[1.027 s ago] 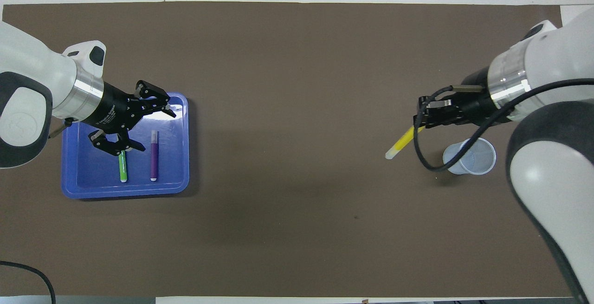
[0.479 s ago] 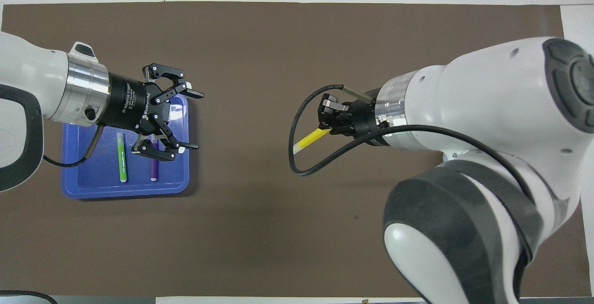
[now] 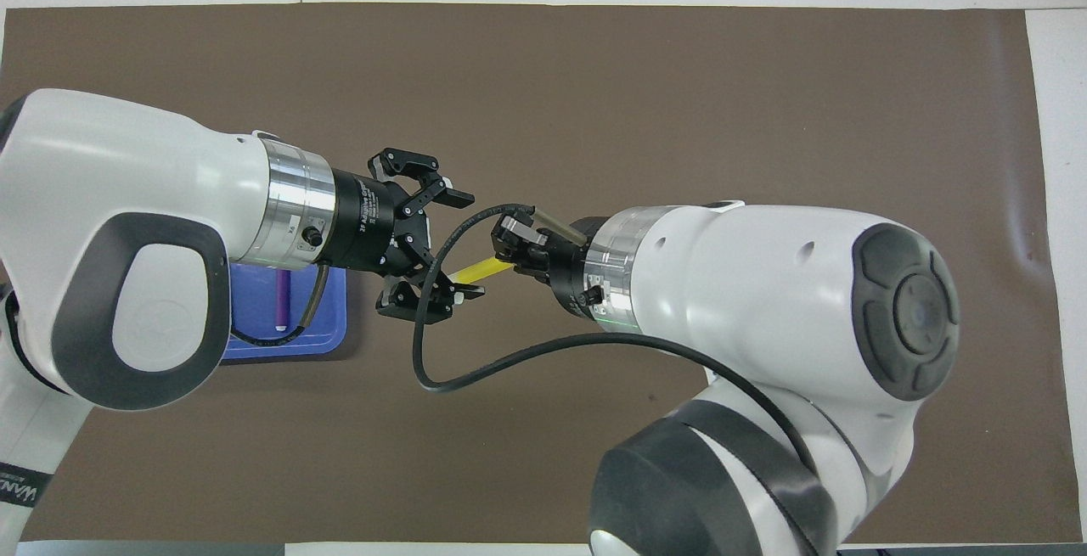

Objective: Right arm passes pens to left for tray arrangement
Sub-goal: 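Lift the yellow marker with the right gripper toward the left gripper, then grasp the yellow marker with the left gripper while the right gripper releases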

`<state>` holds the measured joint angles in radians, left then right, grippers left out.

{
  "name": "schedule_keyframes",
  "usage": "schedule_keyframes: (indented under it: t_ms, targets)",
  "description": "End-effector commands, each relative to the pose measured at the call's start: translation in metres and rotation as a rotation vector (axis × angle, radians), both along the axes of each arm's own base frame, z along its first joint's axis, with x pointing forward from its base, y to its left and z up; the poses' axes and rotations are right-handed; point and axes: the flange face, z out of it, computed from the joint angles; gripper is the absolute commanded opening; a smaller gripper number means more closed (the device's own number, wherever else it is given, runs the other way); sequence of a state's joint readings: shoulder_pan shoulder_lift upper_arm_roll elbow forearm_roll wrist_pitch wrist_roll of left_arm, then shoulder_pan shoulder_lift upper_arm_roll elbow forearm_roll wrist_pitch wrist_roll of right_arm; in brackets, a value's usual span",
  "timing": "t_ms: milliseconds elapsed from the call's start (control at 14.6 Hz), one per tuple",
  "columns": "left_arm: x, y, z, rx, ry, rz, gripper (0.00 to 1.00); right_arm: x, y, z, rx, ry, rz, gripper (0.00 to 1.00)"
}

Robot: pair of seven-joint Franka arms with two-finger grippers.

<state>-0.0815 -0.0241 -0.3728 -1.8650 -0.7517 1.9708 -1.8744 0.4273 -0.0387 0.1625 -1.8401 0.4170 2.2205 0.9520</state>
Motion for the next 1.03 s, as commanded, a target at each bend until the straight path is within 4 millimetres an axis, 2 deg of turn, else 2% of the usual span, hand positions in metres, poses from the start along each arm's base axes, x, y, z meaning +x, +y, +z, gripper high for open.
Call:
schedule_keyframes:
  t_ms: [0, 411, 959]
  targets:
    - [-0.018, -0.003, -0.003, 0.0, -0.014, 0.021, 1.0, -0.011, -0.006, -0.001, 0.018, 0.001, -0.016, 0.0]
    - [-0.03, -0.002, -0.015, 0.008, -0.062, -0.063, 1.0, -0.012, -0.008, -0.005, 0.014, 0.004, -0.015, 0.0]
    - [-0.036, -0.002, -0.019, -0.005, -0.056, -0.069, 0.87, -0.013, -0.008, -0.006, 0.012, 0.004, -0.014, 0.0]
